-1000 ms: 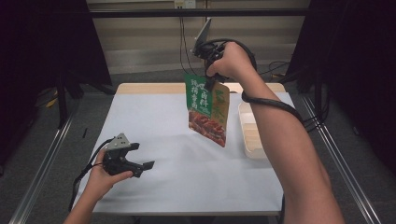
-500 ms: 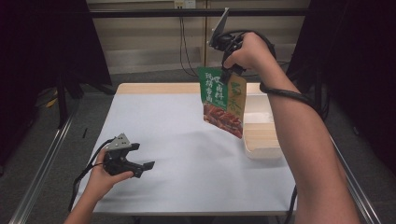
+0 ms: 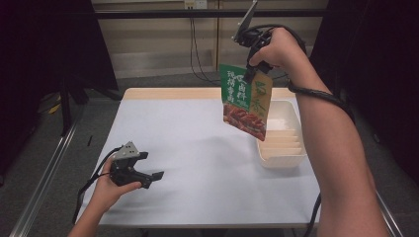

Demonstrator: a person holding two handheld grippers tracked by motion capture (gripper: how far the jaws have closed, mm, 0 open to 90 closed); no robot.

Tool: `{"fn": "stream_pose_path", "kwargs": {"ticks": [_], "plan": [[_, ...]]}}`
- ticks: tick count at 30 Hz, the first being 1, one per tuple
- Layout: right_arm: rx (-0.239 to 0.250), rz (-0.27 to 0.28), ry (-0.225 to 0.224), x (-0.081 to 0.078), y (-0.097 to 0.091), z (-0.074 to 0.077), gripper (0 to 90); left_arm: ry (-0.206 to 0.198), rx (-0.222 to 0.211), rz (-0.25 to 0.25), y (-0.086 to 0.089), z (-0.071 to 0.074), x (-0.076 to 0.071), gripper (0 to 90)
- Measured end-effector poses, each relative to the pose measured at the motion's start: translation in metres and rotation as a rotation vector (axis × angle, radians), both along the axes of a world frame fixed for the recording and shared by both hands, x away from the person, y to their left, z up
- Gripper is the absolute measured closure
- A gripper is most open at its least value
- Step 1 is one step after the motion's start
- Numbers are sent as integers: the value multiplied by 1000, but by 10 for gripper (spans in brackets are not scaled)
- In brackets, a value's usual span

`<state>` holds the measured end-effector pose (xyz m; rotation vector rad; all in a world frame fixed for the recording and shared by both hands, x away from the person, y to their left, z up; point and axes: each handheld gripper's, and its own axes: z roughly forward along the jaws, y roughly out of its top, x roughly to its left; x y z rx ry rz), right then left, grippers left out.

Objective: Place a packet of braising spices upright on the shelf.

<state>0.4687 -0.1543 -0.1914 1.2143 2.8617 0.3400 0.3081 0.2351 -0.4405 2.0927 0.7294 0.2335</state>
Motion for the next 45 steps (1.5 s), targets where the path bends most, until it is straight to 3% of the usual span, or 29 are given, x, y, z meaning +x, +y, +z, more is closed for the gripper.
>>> {"fn": "stream_pose_path", "kwargs": {"ticks": [3, 4, 8, 17, 34, 45], "plan": [[-5, 1, -4, 1, -3, 0, 900, -20, 14, 1, 1, 1, 1, 46], [-6, -1, -5, 1, -5, 1, 900, -2, 0, 3, 1, 1, 0, 46], [-6, -5, -9, 2, -10, 4, 900, -15, 15, -4, 1, 1, 1, 46], [6, -46, -50, 4, -36, 13, 900, -3, -1, 3, 1, 1, -1, 46], [11, -98, -73, 5, -75, 12, 900, -2, 11, -1, 0, 0, 1, 46], [-29, -100, -109, 7, -95, 9, 900, 4, 26, 3, -2, -2, 0, 46]]}}
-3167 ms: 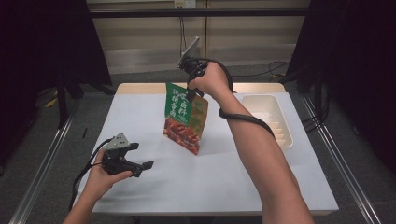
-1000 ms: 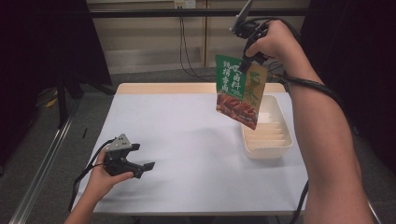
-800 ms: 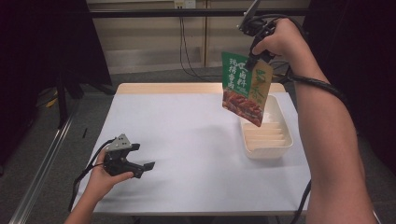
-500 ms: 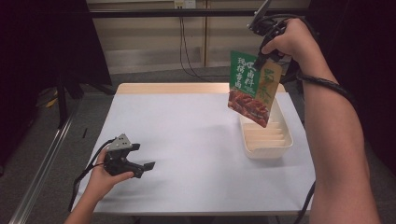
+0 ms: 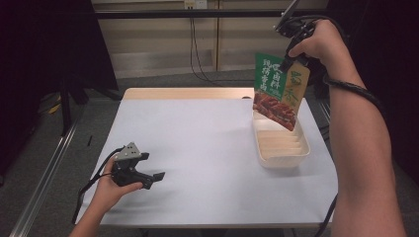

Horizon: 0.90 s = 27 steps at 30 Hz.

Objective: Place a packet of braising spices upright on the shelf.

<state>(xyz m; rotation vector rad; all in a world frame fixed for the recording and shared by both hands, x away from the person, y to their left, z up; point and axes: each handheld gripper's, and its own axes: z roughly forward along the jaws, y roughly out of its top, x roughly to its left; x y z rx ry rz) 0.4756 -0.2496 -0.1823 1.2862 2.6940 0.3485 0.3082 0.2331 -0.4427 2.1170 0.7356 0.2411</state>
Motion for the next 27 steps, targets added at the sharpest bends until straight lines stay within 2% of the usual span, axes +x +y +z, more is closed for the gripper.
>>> {"fn": "stream_pose_path", "kwargs": {"ticks": [2, 3, 9, 11, 13, 19, 21, 27], "plan": [[-32, 7, 0, 2, -2, -3, 900, -12, 14, -2, 0, 0, 1, 46], [-31, 0, 1, 2, -2, -5, 900, -2, 6, -1, 0, -1, 0, 46], [-54, 11, 1, 7, -5, -10, 900, -3, 4, -1, 0, -2, 0, 46], [-55, 15, 0, 7, -5, -11, 900, -14, 13, -1, 1, -1, 1, 46], [-56, 24, 1, 9, -6, -13, 900, 0, 2, 2, 0, -2, 0, 46], [-66, 25, -8, 11, -8, -16, 900, 2, -6, -1, -1, -3, 0, 46], [-64, 39, -5, 12, -9, -19, 900, 2, 13, -1, -1, -3, 0, 46], [-66, 37, -19, 16, -12, -26, 900, 2, 15, -2, -1, -3, 0, 46]]}}
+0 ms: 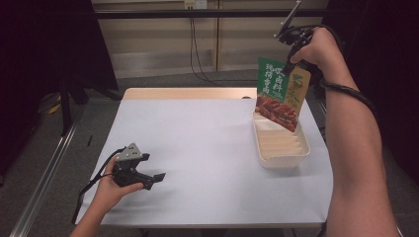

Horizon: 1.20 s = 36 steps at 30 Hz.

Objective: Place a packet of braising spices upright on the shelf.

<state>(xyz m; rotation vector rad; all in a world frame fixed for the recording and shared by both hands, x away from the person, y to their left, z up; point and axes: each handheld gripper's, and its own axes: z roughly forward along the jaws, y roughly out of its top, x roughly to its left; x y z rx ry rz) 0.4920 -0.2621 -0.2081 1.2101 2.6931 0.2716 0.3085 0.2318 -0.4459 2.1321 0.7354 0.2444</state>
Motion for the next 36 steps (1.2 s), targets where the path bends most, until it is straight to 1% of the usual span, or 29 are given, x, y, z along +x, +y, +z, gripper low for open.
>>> {"fn": "stream_pose_path", "kwargs": {"ticks": [3, 4, 6, 9, 10, 11, 13, 14, 15, 16, 17, 20, 22, 23, 24, 25, 28, 29, 30, 32, 34, 36], "plan": [[-6, 8, -19, 3, -1, 1, 900, 2, 4, 1, -1, -1, 0, 46], [-9, 7, -25, 3, -1, 1, 900, -4, 11, -5, -1, -1, 1, 46], [-7, 10, -27, 4, -2, 1, 900, -1, 14, -6, -1, -1, 0, 46], [-31, 9, -33, 6, -3, -3, 900, 1, 15, -6, -1, -2, 0, 46], [-35, 10, -31, 6, -2, -5, 900, -5, 23, -8, -1, -2, 1, 46], [-21, 16, -27, 7, -2, -8, 900, -3, 21, -5, -1, -2, 0, 46], [-23, 18, -31, 8, -2, -9, 900, -3, 21, -4, -1, -2, 0, 46], [-23, 24, -25, 8, -1, -11, 900, -5, 22, -3, -1, -2, 0, 46], [-22, 24, -20, 8, -1, -13, 900, 6, 11, -3, -2, -2, -1, 46], [-27, 27, -20, 9, 0, -15, 900, 7, 12, -3, -2, -2, -1, 46], [-15, 30, -2, 9, -1, -20, 900, 7, 12, -1, -1, -2, -1, 46], [-17, 31, -6, 9, -1, -23, 900, 9, 10, -3, -1, -2, -1, 46], [-7, 30, 3, 9, -1, -27, 900, 8, 11, -4, -1, -2, -1, 46], [-13, 34, 4, 9, -1, -28, 900, 7, 10, -4, -1, -2, -1, 46], [-5, 33, 7, 9, -1, -30, 900, 7, 10, -4, -1, -2, -1, 46], [5, 34, 8, 8, -2, -32, 900, 4, 2, -9, -1, -3, 0, 46], [8, 36, 13, 8, -2, -34, 900, 4, 1, -6, -1, -2, 0, 46], [16, 35, 20, 7, -2, -36, 900, 4, 1, -6, -1, -2, 0, 46], [14, 40, 27, 7, -3, -36, 900, 3, 1, -5, -1, -2, 0, 46], [20, 38, 23, 7, -4, -40, 900, 1, 2, -2, -1, -2, 0, 46], [26, 42, 30, 7, -4, -42, 900, 0, -5, -3, -1, -2, 0, 46], [30, 37, 37, 6, -5, -44, 900, 0, 5, -3, -1, -1, -1, 46]]}}
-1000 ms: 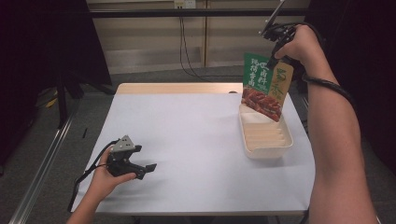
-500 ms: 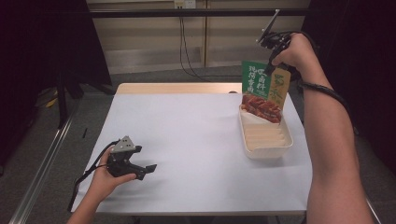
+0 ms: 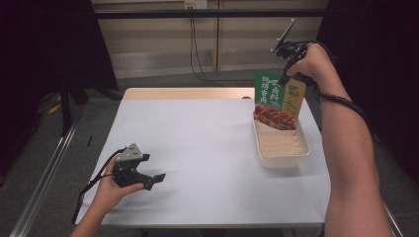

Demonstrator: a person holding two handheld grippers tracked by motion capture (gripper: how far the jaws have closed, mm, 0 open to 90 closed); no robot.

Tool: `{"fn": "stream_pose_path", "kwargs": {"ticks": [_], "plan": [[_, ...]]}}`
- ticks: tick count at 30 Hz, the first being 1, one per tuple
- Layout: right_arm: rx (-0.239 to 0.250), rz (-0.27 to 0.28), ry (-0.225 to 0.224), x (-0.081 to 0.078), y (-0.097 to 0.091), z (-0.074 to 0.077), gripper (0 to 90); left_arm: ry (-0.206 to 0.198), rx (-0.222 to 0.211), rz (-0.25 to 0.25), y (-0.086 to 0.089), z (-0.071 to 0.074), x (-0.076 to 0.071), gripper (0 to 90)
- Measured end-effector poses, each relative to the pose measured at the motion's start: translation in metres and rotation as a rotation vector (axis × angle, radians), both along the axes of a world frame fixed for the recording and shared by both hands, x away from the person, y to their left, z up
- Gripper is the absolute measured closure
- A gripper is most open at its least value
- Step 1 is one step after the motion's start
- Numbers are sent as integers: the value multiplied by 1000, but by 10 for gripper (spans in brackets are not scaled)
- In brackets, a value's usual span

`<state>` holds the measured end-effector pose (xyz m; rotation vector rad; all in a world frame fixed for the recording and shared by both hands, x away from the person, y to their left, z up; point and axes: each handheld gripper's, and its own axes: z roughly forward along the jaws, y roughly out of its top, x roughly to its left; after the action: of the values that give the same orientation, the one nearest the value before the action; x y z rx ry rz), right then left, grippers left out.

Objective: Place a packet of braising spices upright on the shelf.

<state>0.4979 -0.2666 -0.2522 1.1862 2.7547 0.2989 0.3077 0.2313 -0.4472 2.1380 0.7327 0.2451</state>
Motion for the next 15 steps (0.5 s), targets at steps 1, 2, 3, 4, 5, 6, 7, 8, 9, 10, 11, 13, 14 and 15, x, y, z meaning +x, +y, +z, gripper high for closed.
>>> {"fn": "stream_pose_path", "kwargs": {"ticks": [1, 2, 3, 4, 5, 6, 7, 8, 9, 10, 11, 13, 14, 15], "plan": [[0, -1, 3, 0, 0, 0, 900, 1, -3, 2, 0, 0, 0, 46], [3, -6, 6, -1, 0, 0, 900, 0, -4, 1, 0, 0, 0, 46], [9, -2, 4, -1, -1, -1, 900, 1, -4, 2, 0, 0, 0, 46], [11, -4, 2, -1, -1, -1, 900, 0, -4, 1, 0, 0, 0, 46], [11, -4, 2, -1, -1, -1, 900, 0, -4, 1, 0, 0, 0, 46], [7, -5, 9, -2, -1, -1, 900, 0, 1, 2, 0, 0, 0, 46], [7, -5, 9, -2, -1, -1, 900, 0, -4, 1, 0, 0, 0, 46], [5, -5, 8, -2, -2, -1, 900, 0, 2, 3, 0, 1, 0, 46], [13, -5, 9, -2, -1, -2, 900, 0, 5, 3, 0, 1, 0, 46], [11, 2, 7, -3, -2, -2, 900, -1, 5, 3, 0, 1, 0, 46], [10, 3, 8, -3, -2, -2, 900, 0, 6, 2, 0, 0, 0, 46], [9, -1, 11, -4, -2, -2, 900, 0, 5, 0, -1, 0, 0, 46], [9, -1, 11, -4, -2, -2, 900, 0, 5, 0, -1, 0, 0, 46], [21, 11, -1, -4, -3, -3, 900, -1, 6, 0, -1, 0, 0, 46]]}}
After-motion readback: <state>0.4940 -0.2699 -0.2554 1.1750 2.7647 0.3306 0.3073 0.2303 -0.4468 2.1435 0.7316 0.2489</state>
